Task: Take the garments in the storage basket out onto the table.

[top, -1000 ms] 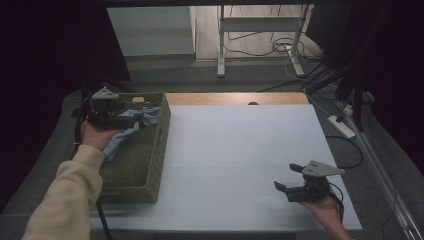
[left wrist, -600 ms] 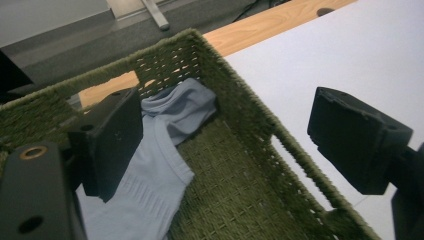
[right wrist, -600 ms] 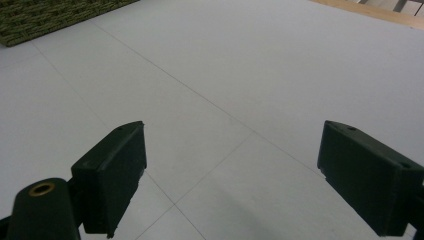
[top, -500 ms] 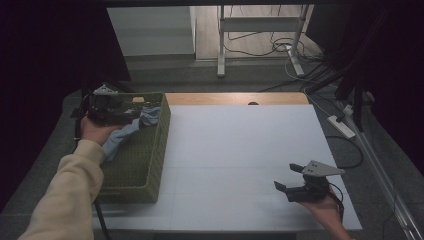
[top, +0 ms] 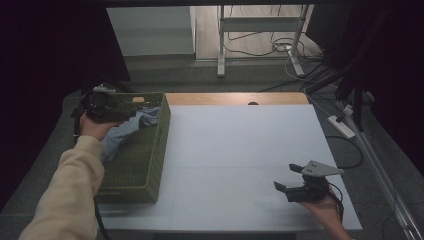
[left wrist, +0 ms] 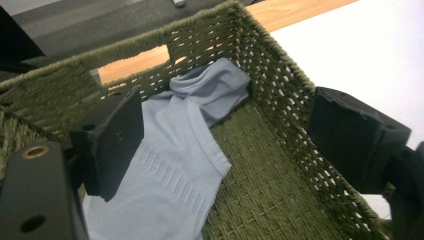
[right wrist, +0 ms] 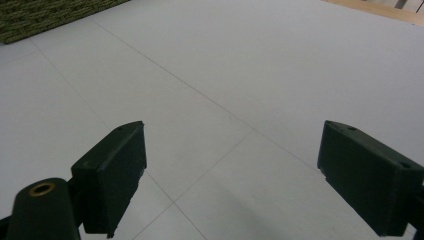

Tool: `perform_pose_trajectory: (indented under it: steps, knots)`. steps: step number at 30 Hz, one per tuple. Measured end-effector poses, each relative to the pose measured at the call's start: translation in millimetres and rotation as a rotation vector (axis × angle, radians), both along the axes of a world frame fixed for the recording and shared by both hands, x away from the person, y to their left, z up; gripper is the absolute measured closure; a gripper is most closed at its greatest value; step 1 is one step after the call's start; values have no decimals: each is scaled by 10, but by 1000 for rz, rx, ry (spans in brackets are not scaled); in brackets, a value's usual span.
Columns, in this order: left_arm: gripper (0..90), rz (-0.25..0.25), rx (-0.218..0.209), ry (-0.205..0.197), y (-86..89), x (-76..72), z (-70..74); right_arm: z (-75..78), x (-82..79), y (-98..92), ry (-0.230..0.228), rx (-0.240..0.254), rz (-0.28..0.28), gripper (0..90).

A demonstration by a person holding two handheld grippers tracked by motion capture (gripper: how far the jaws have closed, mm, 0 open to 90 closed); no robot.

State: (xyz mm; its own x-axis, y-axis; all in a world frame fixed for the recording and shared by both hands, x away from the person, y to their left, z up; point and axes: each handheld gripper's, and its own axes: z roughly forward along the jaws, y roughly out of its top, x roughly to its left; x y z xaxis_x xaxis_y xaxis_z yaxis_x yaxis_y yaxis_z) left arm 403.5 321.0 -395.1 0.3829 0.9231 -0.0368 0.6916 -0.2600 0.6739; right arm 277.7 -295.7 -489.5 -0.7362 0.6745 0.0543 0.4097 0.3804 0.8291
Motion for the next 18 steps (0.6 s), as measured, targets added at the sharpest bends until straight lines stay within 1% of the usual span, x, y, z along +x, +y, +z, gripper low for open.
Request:
perform_pose_trajectory:
  steps: [5,8,11,15,18]
  knots:
    - [159,11,17,19,58,13,-41,0,-1,-1,1,0,-1,122]
    - [156,25,31,40,120,17,-79,-2,-1,0,2,-1,0,122]
    - [156,40,19,50,184,20,-109,-5,1,2,2,-2,1,122]
    - [156,49,4,51,235,28,-127,-8,4,4,7,-4,1,122]
    - [156,46,-3,54,249,28,-135,-11,3,6,7,-4,-1,121]
